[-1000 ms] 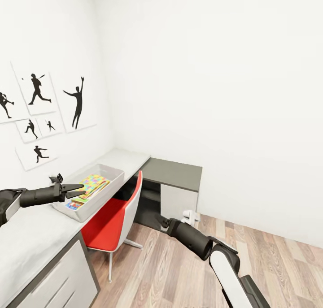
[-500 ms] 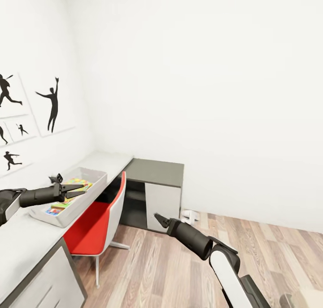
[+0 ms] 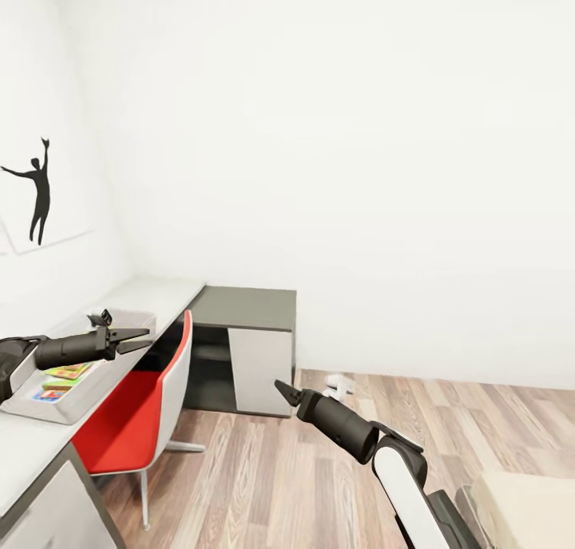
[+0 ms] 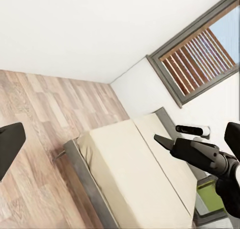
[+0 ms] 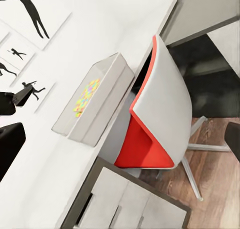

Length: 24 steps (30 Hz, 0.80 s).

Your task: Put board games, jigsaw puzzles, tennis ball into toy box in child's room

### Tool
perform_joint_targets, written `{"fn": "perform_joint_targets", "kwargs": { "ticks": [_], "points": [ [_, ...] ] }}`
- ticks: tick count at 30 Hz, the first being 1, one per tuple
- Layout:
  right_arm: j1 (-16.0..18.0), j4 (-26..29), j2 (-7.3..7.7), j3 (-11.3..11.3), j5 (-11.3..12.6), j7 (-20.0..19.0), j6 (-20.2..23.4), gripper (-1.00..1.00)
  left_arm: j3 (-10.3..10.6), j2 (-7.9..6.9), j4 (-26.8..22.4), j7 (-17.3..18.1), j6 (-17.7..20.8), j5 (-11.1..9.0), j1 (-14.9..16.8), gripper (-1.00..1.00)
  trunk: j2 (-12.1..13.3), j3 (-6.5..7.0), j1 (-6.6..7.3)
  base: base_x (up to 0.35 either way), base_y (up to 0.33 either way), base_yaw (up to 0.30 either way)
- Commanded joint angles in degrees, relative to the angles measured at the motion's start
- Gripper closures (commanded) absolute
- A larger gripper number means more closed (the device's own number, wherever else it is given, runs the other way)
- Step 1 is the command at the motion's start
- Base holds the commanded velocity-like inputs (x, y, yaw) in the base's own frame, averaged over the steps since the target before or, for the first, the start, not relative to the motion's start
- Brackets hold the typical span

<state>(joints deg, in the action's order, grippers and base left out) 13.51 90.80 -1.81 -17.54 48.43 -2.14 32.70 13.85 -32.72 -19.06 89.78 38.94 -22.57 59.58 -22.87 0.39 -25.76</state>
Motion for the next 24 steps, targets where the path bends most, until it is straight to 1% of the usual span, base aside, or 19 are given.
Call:
{"fn": "perform_joint_targets", "kwargs": {
  "ticks": [1,9,15,20,21,23,24],
  "points": [
    [0.0,0.0,-0.03,0.1,0.0,-0.1,0.3,-1.00,0.4,-0.07,0.0,0.2,0.6,-0.3,0.0,-1.00,0.0,0.00,-0.02,-0.007,0.000,-0.277],
    [0.0,0.0,-0.03,0.1,0.0,-0.1,0.2,-1.00,0.4,0.15,0.0,0.2,0.6,-0.3,0.0,-1.00,0.0,0.17,-0.02,-0.002,0.000,-0.245],
    [0.0,0.0,-0.31,0.0,-0.5,0.2,0.2,-1.00,0.5,0.66,0.0,0.2,0.7,-0.2,0.0,-1.00,0.0,0.20,-0.02,0.000,0.000,-0.069],
    [0.1,-1.0,-0.55,0.0,-0.6,0.6,0.3,-1.00,0.7,1.78,0.0,0.2,0.8,0.1,0.0,-1.00,0.0,0.21,-0.02,0.000,0.000,-0.011],
    [0.2,-1.6,-0.51,0.1,-0.6,0.7,0.3,-1.00,0.8,2.30,0.0,-1.4,0.8,0.1,0.0,-1.00,0.0,0.21,-0.02,0.000,0.000,-0.003],
    [0.3,-2.3,-0.46,0.1,-0.7,0.8,0.2,-1.00,0.8,2.85,0.0,-3.7,0.8,0.2,0.0,-1.00,0.0,0.21,-0.02,0.000,0.000,-0.003],
    [0.4,-2.9,-0.42,0.1,-0.7,1.0,0.1,-1.00,0.8,3.54,0.0,-6.4,0.8,0.2,0.0,-1.00,0.0,0.21,-0.02,0.000,0.000,-0.001]
  ]
}}
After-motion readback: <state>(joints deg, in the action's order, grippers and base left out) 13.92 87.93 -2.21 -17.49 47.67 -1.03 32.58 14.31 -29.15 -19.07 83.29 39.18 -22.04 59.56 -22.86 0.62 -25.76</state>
